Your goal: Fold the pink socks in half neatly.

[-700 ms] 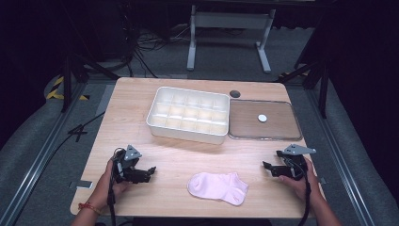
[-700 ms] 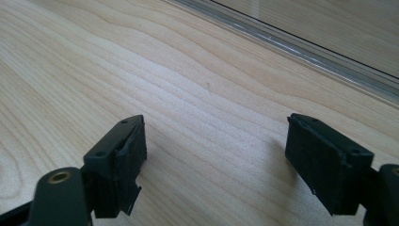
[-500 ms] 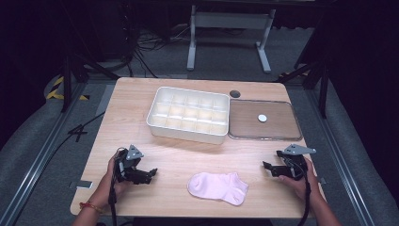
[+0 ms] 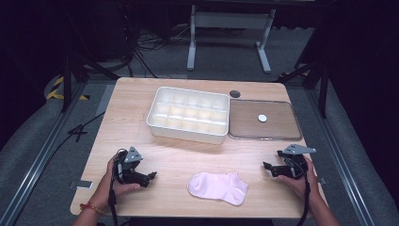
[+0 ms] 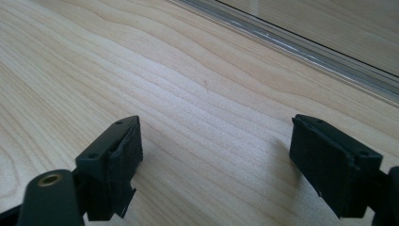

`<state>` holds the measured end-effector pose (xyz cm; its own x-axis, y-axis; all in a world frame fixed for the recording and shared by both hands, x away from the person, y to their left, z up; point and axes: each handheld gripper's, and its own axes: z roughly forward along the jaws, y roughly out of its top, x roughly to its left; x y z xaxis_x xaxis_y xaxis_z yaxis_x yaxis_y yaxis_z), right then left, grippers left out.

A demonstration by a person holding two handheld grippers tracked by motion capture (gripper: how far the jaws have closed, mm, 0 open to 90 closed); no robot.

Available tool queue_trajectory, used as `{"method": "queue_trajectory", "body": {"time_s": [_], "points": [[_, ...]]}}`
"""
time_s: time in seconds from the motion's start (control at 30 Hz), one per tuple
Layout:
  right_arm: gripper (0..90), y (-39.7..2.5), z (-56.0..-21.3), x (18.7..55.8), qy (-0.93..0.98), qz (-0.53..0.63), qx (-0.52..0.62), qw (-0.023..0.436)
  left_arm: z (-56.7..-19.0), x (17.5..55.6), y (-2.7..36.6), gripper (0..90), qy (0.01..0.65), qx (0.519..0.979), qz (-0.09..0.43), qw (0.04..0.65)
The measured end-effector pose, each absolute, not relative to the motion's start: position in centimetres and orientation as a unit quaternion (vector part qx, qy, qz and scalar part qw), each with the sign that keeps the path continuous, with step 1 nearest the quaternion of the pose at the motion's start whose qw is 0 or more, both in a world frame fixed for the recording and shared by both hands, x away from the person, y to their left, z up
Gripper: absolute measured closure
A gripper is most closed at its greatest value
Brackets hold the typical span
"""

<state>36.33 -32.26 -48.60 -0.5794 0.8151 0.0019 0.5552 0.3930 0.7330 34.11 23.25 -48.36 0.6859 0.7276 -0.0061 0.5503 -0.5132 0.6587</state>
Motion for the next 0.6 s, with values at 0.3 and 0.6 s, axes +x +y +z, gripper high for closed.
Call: {"method": "queue_trajectory", "body": {"time_s": [0.3, 0.6], "points": [[34.9, -31.8, -47.6, 35.7, 0.823, 0.37, 0.395, 0.174, -48.4, 34.1, 23.2, 0.4, 0.372, 0.859, 0.14, 0.324], [44.5, -30.0, -45.8, 34.2, 0.827, 0.404, 0.35, 0.173, -48.4, 34.1, 23.2, 0.4, 0.372, 0.859, 0.139, 0.324]]}}
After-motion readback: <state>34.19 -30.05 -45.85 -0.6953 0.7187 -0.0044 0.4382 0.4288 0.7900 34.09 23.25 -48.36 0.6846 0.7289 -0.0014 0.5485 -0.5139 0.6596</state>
